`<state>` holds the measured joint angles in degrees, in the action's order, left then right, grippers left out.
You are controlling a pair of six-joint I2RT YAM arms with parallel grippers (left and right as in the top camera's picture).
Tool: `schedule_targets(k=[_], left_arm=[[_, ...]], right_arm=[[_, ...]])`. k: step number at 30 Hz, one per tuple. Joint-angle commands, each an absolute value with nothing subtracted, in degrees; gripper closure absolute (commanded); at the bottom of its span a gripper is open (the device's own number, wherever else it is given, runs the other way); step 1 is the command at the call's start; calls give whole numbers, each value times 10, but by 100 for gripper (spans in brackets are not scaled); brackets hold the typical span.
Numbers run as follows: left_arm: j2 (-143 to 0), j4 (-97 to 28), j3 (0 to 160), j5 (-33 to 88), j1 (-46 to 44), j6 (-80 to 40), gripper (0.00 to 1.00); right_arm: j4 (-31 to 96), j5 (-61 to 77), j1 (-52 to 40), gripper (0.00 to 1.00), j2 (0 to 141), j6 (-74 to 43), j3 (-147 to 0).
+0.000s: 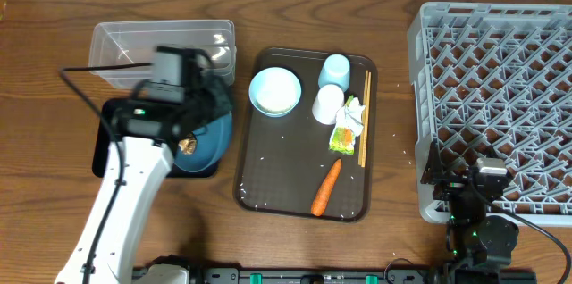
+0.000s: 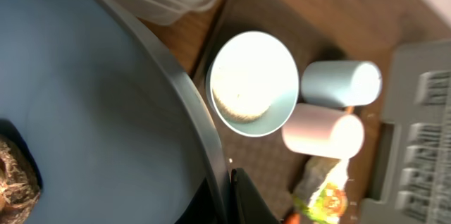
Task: Sort waste into correct bins and load items into the dishwasher rack
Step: 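Lift the blue plate and tip the food scrap onto the black tray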
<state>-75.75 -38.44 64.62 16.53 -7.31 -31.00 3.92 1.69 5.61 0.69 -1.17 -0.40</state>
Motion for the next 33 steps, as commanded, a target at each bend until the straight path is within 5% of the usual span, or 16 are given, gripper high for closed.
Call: schedule_targets(k=[1, 17, 33], left_arm=[[-749, -381, 643, 289, -8, -263, 94], [-773, -369, 627, 657, 234, -178, 94], [-791, -383, 612, 747, 303, -125, 94]], right_arm=[[41, 18, 60, 1, 4, -6, -3], [41, 18, 60, 1, 4, -6, -3], [41, 18, 60, 1, 4, -6, -3]])
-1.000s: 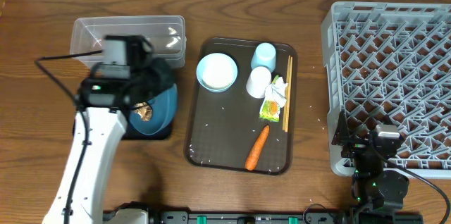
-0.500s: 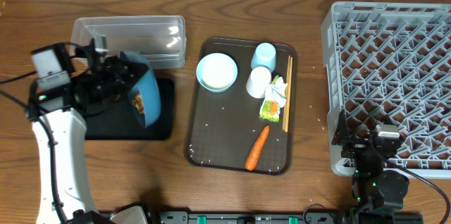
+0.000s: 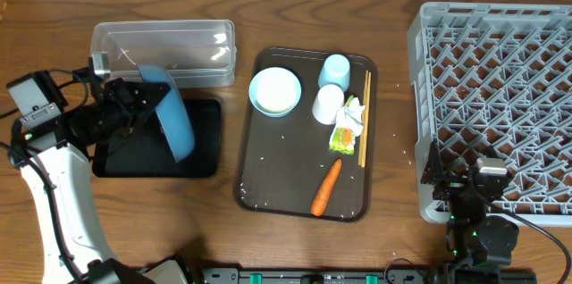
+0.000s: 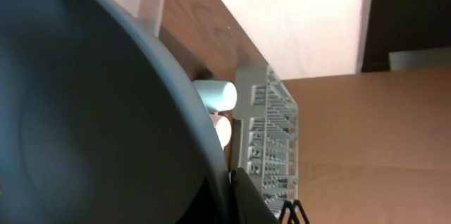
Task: Sort waste into correct bins and load items into the dishwasher rack
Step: 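Lift the blue plate and tip the food scrap onto the black tray, then return the blue plate to the brown tray with the left gripper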
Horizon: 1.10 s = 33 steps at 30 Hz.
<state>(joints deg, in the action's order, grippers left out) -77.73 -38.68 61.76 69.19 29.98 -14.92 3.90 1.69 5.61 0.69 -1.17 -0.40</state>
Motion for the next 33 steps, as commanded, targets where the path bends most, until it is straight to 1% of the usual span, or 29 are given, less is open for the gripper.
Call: schedule_targets(k=[1, 4, 6, 11, 17, 25, 30, 33], left_arm=[[-797, -383, 612, 761, 303, -124, 93], [-821, -369, 612, 859, 305, -117, 94], [-834, -350, 612, 876, 309, -119, 94], [-875, -370, 612, 870, 333, -126, 94], [-883, -373, 611, 859, 359, -118, 94], [-882, -378, 611, 843, 362, -119, 94], [-846, -417, 611, 787, 352, -118, 94], [-794, -430, 614, 759, 331, -121, 94]], right_arm=[[41, 18, 60, 1, 4, -6, -3], [41, 17, 60, 1, 4, -6, -3], [41, 18, 60, 1, 4, -6, -3], [41, 18, 60, 1, 4, -6, -3], [41, 18, 60, 1, 4, -6, -3], [41, 18, 60, 1, 4, -6, -3], [41, 17, 60, 1, 4, -6, -3], [41, 18, 60, 1, 4, -6, -3]])
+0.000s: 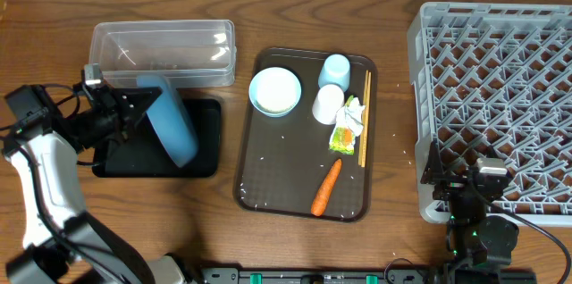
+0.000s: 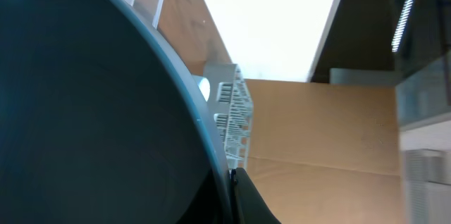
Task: Sort waste into correct bins and load items into the dishwasher rack
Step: 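Return the blue plate to the brown tray with the left gripper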
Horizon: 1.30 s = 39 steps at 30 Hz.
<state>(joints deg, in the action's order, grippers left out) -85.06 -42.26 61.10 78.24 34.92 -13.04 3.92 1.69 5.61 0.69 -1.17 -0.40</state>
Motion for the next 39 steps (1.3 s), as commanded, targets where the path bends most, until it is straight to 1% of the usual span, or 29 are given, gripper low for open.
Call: schedule_targets(k=[1, 5, 8, 12, 16, 18, 23, 28, 33, 39], left_arm=[[-776, -437, 617, 741, 321, -126, 94], [-681, -449, 622, 655, 255, -156, 94], [-615, -450, 622, 579, 185, -180, 94], [-551, -472, 622, 444, 60, -189, 94], [-538, -491, 621, 292, -67, -222, 94], [-549, -487, 621, 237, -126, -259, 94], [-610, -447, 621, 161, -252, -302, 94], [-691, -433, 621, 45, -337, -343, 94], [-771, -395, 621, 34, -386, -359, 94], [-817, -339, 621, 34, -436, -359, 94]], right_arm=[[41, 18, 60, 1, 4, -6, -3], [41, 18, 60, 1, 4, -6, -3], [41, 18, 60, 1, 4, -6, -3], [41, 18, 60, 1, 4, -6, -3], [41, 18, 60, 1, 4, -6, -3], [41, 17, 60, 1, 4, -6, -3], [41, 18, 60, 1, 4, -6, -3], [41, 17, 60, 1, 4, -6, -3], [41, 18, 60, 1, 4, -6, -3], [41, 18, 60, 1, 4, -6, -3]])
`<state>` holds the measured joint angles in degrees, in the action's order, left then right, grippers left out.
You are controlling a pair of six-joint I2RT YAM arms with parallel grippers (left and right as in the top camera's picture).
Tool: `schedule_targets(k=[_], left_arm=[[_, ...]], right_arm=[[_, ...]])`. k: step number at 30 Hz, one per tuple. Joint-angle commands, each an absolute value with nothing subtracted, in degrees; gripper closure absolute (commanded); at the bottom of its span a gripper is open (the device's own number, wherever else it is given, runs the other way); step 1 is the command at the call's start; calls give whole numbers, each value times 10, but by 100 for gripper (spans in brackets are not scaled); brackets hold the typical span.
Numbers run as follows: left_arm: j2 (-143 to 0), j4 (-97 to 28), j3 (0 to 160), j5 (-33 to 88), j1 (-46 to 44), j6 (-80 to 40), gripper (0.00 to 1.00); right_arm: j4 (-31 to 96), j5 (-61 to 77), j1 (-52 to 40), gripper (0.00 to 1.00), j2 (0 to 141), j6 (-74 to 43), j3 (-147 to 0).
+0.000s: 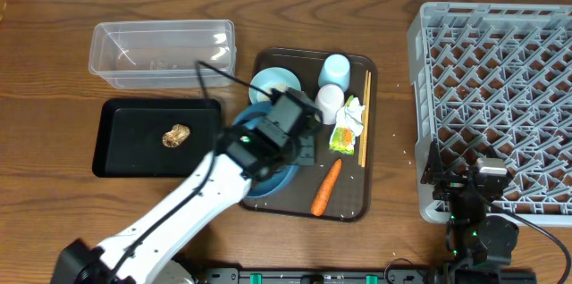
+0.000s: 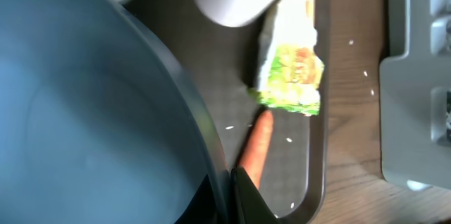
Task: Sort waste into correct bins and load items into the dishwasher rack
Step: 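Return the blue plate to the brown tray with the left gripper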
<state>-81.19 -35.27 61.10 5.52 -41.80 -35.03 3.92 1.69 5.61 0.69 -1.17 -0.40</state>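
My left gripper is shut on the rim of a blue plate, holding it over the front left part of the brown tray. In the left wrist view the blue plate fills the left side, with the left gripper pinching its edge. A brown food lump lies in the black bin. On the tray are a pale bowl, a blue cup, a white cup, a green wrapper, chopsticks and a carrot. The right gripper rests by the dish rack.
A clear plastic bin stands behind the black bin. The grey rack fills the right side of the table, its corner close to the tray's right edge. Bare wood lies between tray and rack.
The left arm has moved from the black bin at the left to the tray. The plate, then tilted on edge over the bin, is now held flat. A food lump shows in the bin.
First the plate was held over the black bin with a brown food lump on it. At the two following moments it was tipped on edge above that bin. Now the lump lies in the bin and the bare plate is over the tray.
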Motion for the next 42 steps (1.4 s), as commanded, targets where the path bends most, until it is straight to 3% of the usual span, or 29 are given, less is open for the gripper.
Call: schedule_targets(k=[1, 25, 31, 37, 42], left_arm=[[-820, -331, 621, 34, -443, -359, 94], [-899, -318, 621, 29, -462, -385, 93], [-899, -320, 621, 30, -462, -385, 58], [-899, -329, 621, 32, -462, -384, 57], [-889, -329, 622, 105, -468, -361, 57]], right_arm=[[41, 18, 60, 1, 4, -6, -3], [41, 17, 60, 1, 4, -6, -3], [41, 18, 60, 1, 4, -6, -3], [41, 17, 60, 1, 4, -6, -3], [41, 18, 60, 1, 4, -6, -3]])
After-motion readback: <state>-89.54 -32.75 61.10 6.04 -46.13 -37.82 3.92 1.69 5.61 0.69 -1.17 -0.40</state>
